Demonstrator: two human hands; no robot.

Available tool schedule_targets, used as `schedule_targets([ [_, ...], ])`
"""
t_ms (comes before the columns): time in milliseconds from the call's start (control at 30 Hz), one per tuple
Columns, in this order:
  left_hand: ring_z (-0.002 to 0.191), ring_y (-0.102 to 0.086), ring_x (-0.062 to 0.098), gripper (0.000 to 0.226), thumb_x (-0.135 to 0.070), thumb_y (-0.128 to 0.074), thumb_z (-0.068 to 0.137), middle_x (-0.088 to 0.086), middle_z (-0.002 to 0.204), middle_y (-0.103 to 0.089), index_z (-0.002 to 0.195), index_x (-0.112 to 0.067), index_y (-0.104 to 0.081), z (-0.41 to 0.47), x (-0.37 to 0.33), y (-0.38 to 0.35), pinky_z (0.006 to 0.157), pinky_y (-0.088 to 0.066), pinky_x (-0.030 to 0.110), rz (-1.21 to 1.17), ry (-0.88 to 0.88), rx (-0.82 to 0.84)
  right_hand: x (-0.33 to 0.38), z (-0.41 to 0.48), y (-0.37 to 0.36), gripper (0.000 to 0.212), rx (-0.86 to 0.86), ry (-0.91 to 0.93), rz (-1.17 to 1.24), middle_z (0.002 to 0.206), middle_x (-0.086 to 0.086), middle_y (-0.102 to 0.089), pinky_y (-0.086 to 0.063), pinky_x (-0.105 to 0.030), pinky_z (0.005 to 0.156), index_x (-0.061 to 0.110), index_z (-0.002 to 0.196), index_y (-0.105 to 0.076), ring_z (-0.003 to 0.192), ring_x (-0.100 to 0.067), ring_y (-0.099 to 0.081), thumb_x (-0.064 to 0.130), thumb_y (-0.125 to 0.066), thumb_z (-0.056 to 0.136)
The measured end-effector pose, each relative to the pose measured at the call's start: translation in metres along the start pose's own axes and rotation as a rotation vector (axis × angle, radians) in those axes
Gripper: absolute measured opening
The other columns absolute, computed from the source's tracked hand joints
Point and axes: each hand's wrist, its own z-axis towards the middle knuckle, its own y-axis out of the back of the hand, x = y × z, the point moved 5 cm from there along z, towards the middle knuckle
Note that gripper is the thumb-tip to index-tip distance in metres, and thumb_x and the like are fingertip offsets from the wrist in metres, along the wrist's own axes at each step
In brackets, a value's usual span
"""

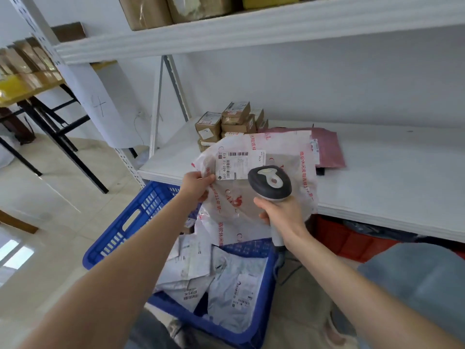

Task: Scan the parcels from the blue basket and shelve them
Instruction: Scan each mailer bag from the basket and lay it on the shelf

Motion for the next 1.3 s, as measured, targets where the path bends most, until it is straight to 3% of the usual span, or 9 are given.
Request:
schedule_targets([
  [167,0.083,-0.062,0.031,0.017,-0.013,-0.059,0.094,0.014,0.086,-0.060,0.078,-0.007,-0.055,0.043,-0.074,-0.056,0.077,-0.056,0.045,-0.039,-0.099,0.012,0.019,0.058,0.043,0.020,-0.135,0.027,0.054,0.054,0.000,-0.058,-0.049,-0.032,0.062,0.017,0.068,-0.060,0.054,-0.015,-0.055,0.012,-0.072,0.083],
  [367,0.059,-0.047,0.020,0.029,-0.017,-0.057,0.095,0.005,0.067,-0.047,0.069,-0.012,-0.046,0.118,-0.126,-0.133,0.054,-0.040,0.028,0.088,-0.152,0.032,0.014,0.128,0.086,0.009,-0.278,-0.006,0.217,0.066,-0.007,-0.061,-0.046,-0.015,0.049,0.010,0.089,-0.064,0.054,-0.013,-0.054,0.011,-0.071,0.083],
  [467,0.067,-0.052,0.026,0.027,-0.013,-0.053,0.095,0.004,0.064,-0.046,0.068,-0.012,-0.049,0.155,-0.132,-0.160,0.059,-0.037,0.029,0.173,-0.181,-0.001,-0.003,0.152,0.098,0.015,-0.308,-0.041,0.253,0.064,-0.011,-0.059,-0.040,-0.010,0.042,0.000,0.092,-0.065,0.044,-0.007,-0.052,0.010,-0.070,0.083],
  [567,0.102,-0.060,0.038,0.027,-0.024,-0.050,0.094,0.011,0.099,-0.062,0.115,-0.008,-0.057,0.181,-0.128,-0.181,0.076,-0.050,0.038,0.274,-0.193,-0.029,-0.017,0.167,0.105,0.008,-0.326,-0.066,0.269,0.062,-0.011,-0.059,-0.040,-0.010,0.042,0.001,0.087,-0.066,0.041,-0.005,-0.051,0.008,-0.069,0.083],
  [633,0.124,-0.047,0.038,0.065,-0.044,-0.054,0.091,0.015,0.139,-0.046,0.144,-0.013,-0.032,0.185,-0.120,-0.194,0.099,-0.044,0.048,0.480,-0.224,-0.004,-0.019,0.175,0.105,0.008,-0.329,-0.074,0.276,0.055,-0.007,-0.056,-0.040,-0.010,0.043,0.005,0.076,-0.064,0.041,-0.008,-0.049,0.005,-0.067,0.083],
  [700,0.143,-0.019,0.033,0.083,-0.053,-0.058,0.087,0.012,0.157,-0.016,0.151,-0.021,-0.016,0.173,-0.109,-0.218,0.114,-0.023,0.052,0.801,-0.422,0.098,-0.018,0.179,0.106,0.017,-0.348,-0.082,0.310,0.051,-0.003,-0.055,-0.043,-0.013,0.046,0.010,0.067,-0.060,0.042,-0.008,-0.048,0.004,-0.066,0.083],
  [800,0.147,0.012,0.026,0.109,-0.076,-0.058,0.071,0.000,0.160,0.011,0.151,-0.037,0.005,0.139,-0.076,-0.258,0.113,-0.001,0.062,1.211,-0.673,0.368,-0.018,0.180,0.106,0.021,-0.394,-0.113,0.395,0.053,0.000,-0.058,-0.047,-0.028,0.058,0.014,0.065,-0.060,0.049,-0.014,-0.052,0.005,-0.070,0.082],
  [933,0.145,0.017,0.034,0.123,-0.074,-0.066,0.064,0.005,0.157,0.027,0.147,-0.041,0.018,0.140,-0.039,-0.283,0.107,-0.005,0.072,1.450,-0.656,0.528,-0.020,0.183,0.107,0.022,-0.392,-0.127,0.391,0.045,0.004,-0.056,-0.046,-0.032,0.058,0.014,0.063,-0.061,0.050,-0.016,-0.053,0.007,-0.071,0.081],
  [1300,0.148,0.003,0.029,0.083,-0.053,-0.054,0.089,0.002,0.161,0.007,0.150,-0.040,0.001,0.170,-0.075,-0.292,0.114,-0.013,0.061,1.340,-0.645,0.323,-0.029,0.193,0.115,0.015,-0.376,-0.170,0.390,0.069,-0.001,-0.065,-0.051,-0.021,0.055,0.011,0.093,-0.066,0.048,-0.006,-0.060,0.014,-0.074,0.080],
])
